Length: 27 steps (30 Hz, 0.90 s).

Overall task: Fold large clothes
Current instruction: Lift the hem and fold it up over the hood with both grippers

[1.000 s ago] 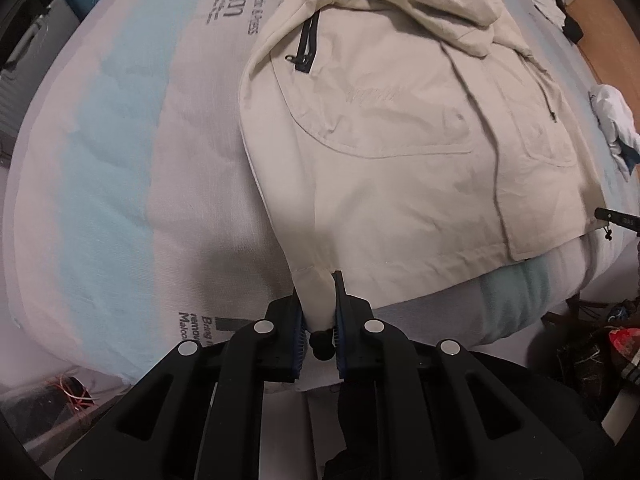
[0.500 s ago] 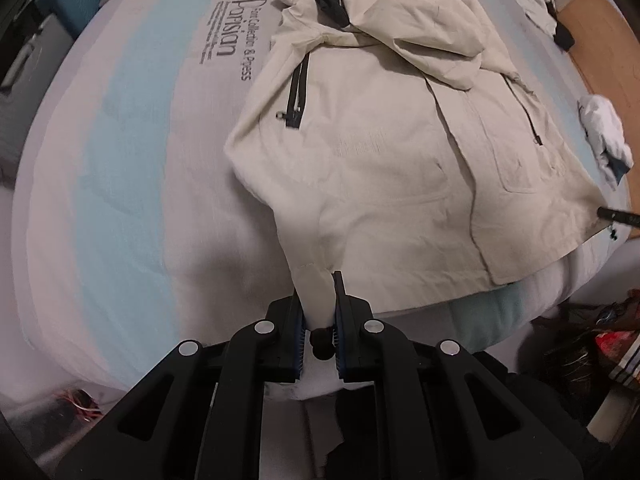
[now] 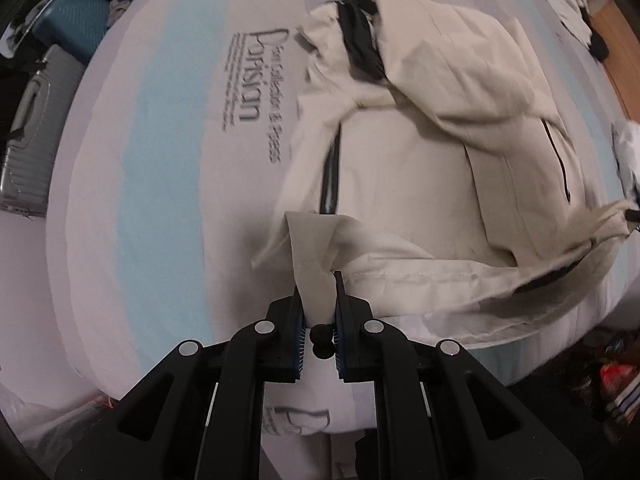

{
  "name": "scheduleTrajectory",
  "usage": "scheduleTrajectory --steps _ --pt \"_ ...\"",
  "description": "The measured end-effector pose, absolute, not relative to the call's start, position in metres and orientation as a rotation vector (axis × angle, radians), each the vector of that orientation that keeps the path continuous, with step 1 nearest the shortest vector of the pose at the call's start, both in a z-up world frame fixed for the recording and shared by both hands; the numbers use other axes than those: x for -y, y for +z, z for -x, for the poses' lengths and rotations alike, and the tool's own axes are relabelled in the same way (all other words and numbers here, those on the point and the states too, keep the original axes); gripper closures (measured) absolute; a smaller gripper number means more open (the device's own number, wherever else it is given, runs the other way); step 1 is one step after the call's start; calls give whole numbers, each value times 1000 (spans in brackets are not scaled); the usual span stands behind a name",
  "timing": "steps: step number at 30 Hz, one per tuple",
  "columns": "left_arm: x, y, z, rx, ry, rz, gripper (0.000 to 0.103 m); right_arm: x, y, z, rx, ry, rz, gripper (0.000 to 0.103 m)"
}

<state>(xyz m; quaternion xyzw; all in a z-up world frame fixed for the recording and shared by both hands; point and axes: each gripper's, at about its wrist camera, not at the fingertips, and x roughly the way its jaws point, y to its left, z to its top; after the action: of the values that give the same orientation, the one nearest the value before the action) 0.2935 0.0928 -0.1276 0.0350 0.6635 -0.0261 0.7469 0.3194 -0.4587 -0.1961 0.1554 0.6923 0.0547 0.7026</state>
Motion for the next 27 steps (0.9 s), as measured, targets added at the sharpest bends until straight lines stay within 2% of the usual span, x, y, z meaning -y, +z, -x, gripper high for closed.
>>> scheduleTrajectory --steps 16,21,27 --pt "-96 -111 -423 -1381 -112 -140 93 462 -173 -461 -1486 93 -268 98" --pt "-88 -112 -455 -1370 -130 -186 93 461 -168 -489 -1463 85 -262 99" --pt "-74 -88 -489 -1303 -158 -211 93 457 -142 -517 -1405 64 -226 100"
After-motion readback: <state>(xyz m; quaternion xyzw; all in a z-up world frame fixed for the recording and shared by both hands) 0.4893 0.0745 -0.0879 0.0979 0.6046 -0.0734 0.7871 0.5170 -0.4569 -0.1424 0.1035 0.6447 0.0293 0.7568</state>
